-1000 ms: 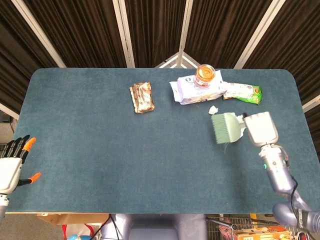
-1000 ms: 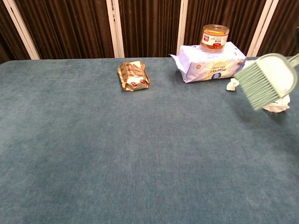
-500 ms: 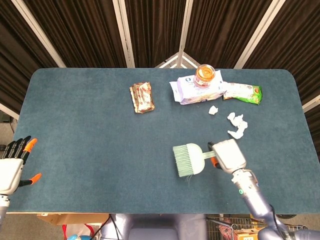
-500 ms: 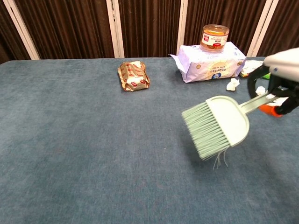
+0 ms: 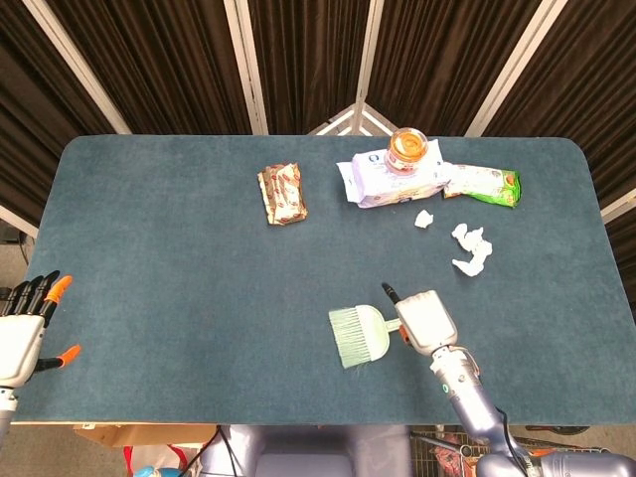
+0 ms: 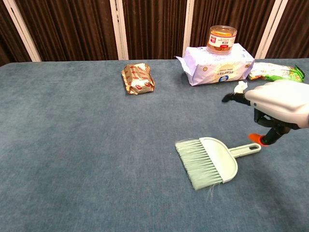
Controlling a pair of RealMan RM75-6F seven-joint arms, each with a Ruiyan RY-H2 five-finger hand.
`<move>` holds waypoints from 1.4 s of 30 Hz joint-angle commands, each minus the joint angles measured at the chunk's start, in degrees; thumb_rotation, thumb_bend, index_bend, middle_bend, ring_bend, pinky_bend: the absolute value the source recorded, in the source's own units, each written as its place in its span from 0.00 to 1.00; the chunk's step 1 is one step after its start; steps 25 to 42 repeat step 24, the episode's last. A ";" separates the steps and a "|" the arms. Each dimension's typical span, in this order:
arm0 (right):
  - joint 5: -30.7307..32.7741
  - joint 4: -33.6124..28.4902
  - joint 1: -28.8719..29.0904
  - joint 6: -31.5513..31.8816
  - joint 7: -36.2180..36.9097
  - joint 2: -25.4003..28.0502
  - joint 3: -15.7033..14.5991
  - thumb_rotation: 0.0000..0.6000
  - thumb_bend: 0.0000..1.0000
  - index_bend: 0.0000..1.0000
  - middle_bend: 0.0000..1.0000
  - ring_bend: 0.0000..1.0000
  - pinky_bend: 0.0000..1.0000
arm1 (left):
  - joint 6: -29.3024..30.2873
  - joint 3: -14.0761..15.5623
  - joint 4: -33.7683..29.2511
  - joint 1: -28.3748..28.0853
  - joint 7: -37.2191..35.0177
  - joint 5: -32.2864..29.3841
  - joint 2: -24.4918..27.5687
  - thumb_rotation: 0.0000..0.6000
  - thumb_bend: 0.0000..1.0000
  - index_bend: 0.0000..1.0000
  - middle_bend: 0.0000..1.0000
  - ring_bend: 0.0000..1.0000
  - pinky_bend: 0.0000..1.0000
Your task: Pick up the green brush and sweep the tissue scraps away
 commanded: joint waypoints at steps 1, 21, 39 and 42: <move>0.56 0.80 -0.48 1.70 -1.73 0.16 -0.43 1.00 0.30 0.00 0.95 0.96 0.89 | -0.06 0.02 0.00 -0.01 0.02 0.00 0.01 1.00 0.00 0.00 0.00 0.00 0.02; -13.78 0.92 -15.92 16.23 23.50 15.30 -8.01 1.00 0.30 0.00 0.00 0.00 0.04 | 0.88 -0.05 0.40 0.25 1.04 0.44 -0.13 1.00 0.00 0.00 0.00 0.00 0.02; -17.40 0.95 -18.07 18.04 28.64 17.01 -9.33 1.00 0.30 0.00 0.00 0.00 0.04 | 1.03 -0.23 0.69 0.24 1.97 0.22 -0.44 1.00 0.00 0.00 0.00 0.00 0.02; -17.40 0.95 -18.07 18.04 28.64 17.01 -9.33 1.00 0.30 0.00 0.00 0.00 0.04 | 1.03 -0.23 0.69 0.24 1.97 0.22 -0.44 1.00 0.00 0.00 0.00 0.00 0.02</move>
